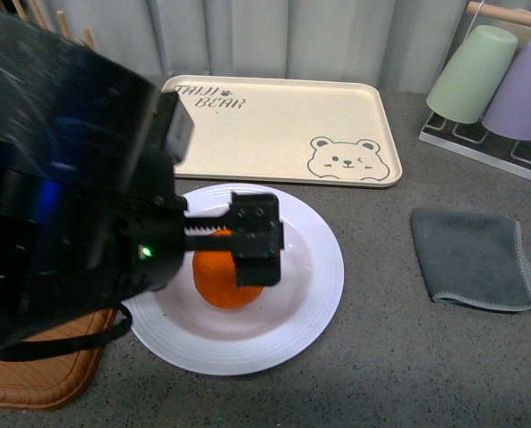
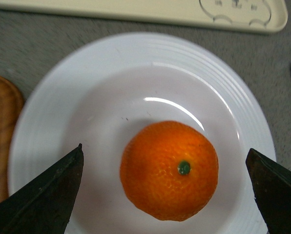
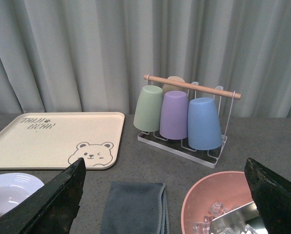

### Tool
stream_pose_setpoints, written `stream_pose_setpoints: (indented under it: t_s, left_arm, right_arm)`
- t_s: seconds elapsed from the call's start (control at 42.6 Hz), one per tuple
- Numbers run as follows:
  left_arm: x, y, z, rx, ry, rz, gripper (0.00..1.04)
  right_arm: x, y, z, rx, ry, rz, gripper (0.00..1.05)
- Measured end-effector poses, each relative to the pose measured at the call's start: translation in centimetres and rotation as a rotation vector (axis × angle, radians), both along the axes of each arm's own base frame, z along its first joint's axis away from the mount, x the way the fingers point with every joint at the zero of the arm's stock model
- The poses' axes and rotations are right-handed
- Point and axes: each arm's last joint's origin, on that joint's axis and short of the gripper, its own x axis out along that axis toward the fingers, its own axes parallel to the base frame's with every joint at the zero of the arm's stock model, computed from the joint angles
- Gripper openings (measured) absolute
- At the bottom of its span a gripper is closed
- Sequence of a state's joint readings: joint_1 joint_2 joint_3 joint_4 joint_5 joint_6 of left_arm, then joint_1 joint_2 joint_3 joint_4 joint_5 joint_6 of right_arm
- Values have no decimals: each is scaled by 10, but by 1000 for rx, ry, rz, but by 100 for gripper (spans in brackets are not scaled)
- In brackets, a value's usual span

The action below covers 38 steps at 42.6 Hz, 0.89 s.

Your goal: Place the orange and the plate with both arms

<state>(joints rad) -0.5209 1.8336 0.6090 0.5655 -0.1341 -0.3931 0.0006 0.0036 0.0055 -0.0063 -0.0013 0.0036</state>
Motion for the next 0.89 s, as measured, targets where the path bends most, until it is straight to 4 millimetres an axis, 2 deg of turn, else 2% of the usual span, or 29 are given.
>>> stream_pose_setpoints:
  t_s: [0.094,0.235,0.352,0.516,0.681,0.892]
  left_arm:
    - [-11,25,31,-6,-93,114,98]
    - [-40,62,59,-23,-153,236,98]
    - [-68,90,67,-33,-155,296,98]
    - [-103,121,66,-16,-161,396,98]
    - [-130,136,70,11,-223,448,98]
    - [-142,139,77,29,-288,440,97]
  right_arm:
    - [0,0,0,0,0,0,95]
    - [0,0,0,0,0,0,95]
    - [0,0,0,0,0,0,95]
    - [0,0,0,0,0,0,95]
    - [0,0,0,0,0,0,95]
    - [0,0,0,0,0,0,95]
